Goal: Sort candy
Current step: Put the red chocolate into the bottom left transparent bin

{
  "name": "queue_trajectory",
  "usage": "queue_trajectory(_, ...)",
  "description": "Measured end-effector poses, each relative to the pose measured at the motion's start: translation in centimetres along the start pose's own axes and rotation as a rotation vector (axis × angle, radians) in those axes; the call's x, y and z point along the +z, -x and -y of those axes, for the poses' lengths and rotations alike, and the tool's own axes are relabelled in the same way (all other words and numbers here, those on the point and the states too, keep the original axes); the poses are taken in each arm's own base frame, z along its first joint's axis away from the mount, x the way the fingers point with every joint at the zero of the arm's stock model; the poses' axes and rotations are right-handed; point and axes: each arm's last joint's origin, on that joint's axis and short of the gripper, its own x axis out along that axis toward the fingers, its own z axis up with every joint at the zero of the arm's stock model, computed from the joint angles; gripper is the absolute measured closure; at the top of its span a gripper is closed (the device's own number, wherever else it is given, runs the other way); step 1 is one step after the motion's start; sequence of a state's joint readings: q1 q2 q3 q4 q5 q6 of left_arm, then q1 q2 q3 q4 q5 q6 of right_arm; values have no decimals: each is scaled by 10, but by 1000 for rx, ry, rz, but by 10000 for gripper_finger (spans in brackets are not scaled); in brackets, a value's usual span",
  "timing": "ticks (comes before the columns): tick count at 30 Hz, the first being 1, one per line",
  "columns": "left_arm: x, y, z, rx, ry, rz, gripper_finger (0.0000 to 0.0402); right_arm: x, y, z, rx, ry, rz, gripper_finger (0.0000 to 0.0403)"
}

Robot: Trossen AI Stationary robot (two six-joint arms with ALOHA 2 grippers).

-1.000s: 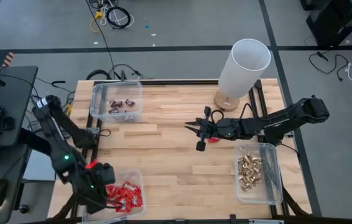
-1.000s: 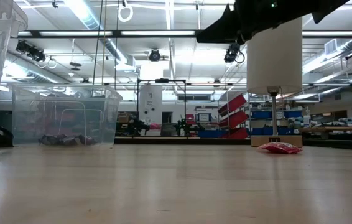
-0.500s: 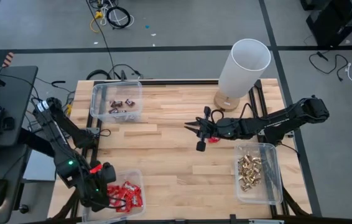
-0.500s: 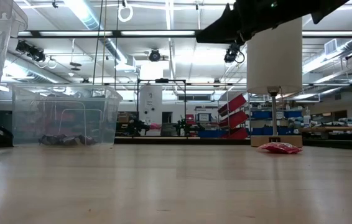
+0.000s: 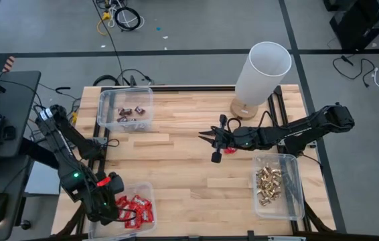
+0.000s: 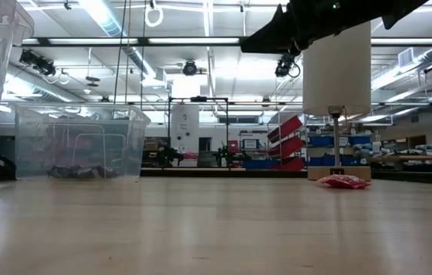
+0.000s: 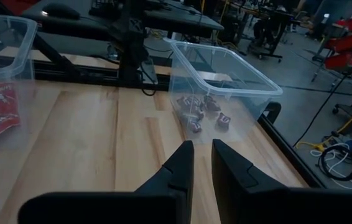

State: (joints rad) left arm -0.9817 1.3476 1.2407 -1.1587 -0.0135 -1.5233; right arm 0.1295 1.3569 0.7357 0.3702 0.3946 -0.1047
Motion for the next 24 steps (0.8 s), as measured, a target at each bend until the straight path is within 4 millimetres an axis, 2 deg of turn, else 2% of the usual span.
queue_trajectory(12, 0, 0, 0, 0, 27, 3, 383, -1, 0, 0, -1, 8, -13, 358)
queue_trajectory(24, 0, 0, 3, -33, 61, 2, 300, -3, 0, 1, -11, 7, -28, 356)
